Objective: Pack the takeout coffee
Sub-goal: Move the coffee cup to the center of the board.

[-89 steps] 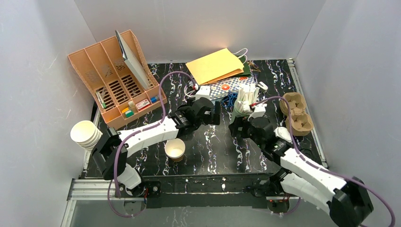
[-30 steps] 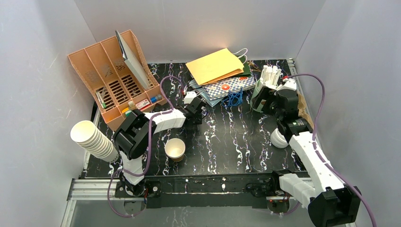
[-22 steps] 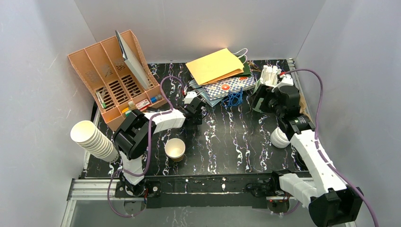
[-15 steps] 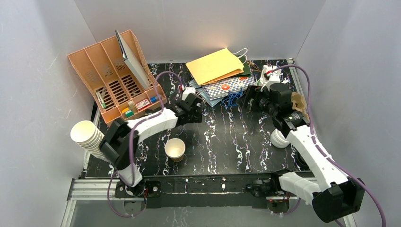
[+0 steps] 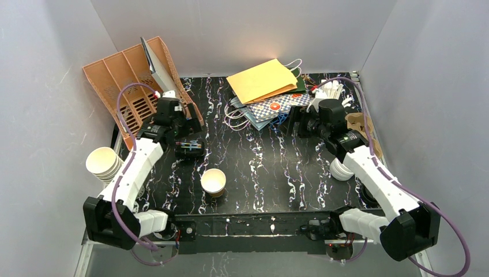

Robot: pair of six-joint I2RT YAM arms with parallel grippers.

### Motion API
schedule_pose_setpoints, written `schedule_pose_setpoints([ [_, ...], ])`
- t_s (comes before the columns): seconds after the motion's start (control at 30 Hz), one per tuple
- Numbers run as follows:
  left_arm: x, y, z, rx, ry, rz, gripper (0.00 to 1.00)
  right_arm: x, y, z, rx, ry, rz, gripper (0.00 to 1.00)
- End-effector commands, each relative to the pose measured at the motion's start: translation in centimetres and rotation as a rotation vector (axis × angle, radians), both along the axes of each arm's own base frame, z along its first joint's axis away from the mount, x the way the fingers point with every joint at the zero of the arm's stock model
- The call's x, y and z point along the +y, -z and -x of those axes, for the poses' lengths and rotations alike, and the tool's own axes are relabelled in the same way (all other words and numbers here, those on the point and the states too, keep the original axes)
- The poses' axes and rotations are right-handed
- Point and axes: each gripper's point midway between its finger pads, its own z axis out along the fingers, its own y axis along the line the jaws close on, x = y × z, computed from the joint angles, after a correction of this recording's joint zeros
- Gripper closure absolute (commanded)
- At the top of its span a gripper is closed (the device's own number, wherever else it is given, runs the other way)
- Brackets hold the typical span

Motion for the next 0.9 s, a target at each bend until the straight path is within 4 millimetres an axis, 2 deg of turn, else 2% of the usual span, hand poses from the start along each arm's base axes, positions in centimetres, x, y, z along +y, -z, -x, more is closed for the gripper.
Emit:
schedule_pose_setpoints([
  [0.0, 2.1, 2.3, 1.1, 0.108, 0.024, 0.084, 0.02, 2.4, -2.2, 0.3, -0.055, -0.097, -0.025, 0.08],
  [0.17, 3.5, 3.8, 1.1, 0.129, 0.004, 0.185, 0.02, 3.6, -1.3, 1.2, -0.032, -0.143, -0.012, 0.08],
  [0.53, 4.0, 9.4, 1.9, 0.264, -0.030, 0.180, 0.02, 4.1, -1.2, 2.1, -0.041, -0.184, -0.021, 0.07],
  [0.7, 4.5, 10.8, 2.2, 0.305, -0.049, 0.158, 0.02, 4.1, -1.4, 2.2, -0.047, -0.185, -0.025, 0.07],
  [0.77, 4.3, 10.8, 2.1, 0.310, -0.037, 0.165, 0.05, 4.0, -1.4, 2.2, -0.049, -0.183, -0.024, 0.07],
  [0.87, 3.9, 10.5, 2.0, 0.301, -0.010, 0.175, 0.18, 4.1, -1.5, 2.1, -0.051, -0.179, -0.026, 0.07],
])
